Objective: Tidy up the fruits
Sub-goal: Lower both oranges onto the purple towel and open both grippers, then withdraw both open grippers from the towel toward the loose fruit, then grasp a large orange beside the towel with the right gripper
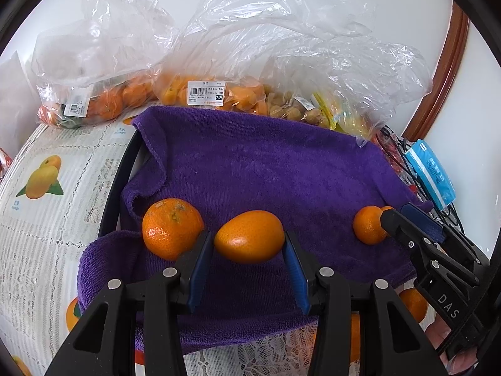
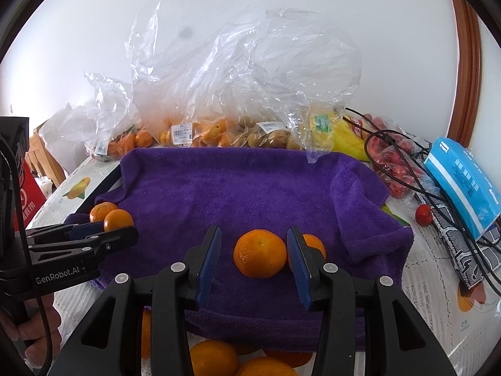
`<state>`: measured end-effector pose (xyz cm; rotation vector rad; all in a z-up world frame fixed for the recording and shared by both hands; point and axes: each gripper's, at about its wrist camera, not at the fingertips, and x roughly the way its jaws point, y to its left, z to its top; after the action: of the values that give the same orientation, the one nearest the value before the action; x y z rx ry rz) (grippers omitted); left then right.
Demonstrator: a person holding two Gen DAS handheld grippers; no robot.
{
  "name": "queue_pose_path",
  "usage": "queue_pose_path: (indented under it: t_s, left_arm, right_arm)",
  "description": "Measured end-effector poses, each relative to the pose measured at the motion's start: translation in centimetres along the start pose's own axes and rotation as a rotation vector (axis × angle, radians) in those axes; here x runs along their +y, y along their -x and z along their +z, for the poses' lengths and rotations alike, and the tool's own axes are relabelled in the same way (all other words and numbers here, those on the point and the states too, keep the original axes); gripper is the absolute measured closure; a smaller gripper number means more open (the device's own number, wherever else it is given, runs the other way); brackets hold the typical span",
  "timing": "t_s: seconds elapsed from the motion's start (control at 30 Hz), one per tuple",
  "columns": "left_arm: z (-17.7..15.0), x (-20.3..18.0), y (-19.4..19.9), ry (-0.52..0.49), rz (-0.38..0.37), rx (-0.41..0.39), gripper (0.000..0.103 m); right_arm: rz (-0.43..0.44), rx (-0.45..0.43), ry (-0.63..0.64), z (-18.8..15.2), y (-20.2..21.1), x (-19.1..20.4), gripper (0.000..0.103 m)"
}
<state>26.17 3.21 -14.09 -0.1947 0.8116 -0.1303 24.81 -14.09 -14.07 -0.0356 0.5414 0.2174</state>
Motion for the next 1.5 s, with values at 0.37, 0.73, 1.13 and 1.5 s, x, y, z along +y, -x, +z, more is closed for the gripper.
queue_pose_path:
  t_s: [0.37,0.73,1.13,1.5]
  left_arm:
    - [-0.2,0.1,0.8,0.010,-0.033,-0.022,0.049]
    - [0.0,0.5,2.1,0.035,-0.048,-0.065,0.043]
    - [-0.2,-0.2,3.2,0.014,-0.050,-0.084,0.042]
    - [-0.7,-0.9,4.8,-0.004,-0.083,-0.105,0.041]
  right_arm:
    - [-0.018,-0.016,-0.035,0.2,0.1,-0.7,0.053]
    - [-0.044,-0.058,-0.052,0.3,1.1,-0.6,0.042]
    - [-0.043,-0.069,-0.105,0.4,2.2,-1.3,0.038]
    - [-0.103,-0.003,-0.116,-1.6,4.9,-0.9,0.035]
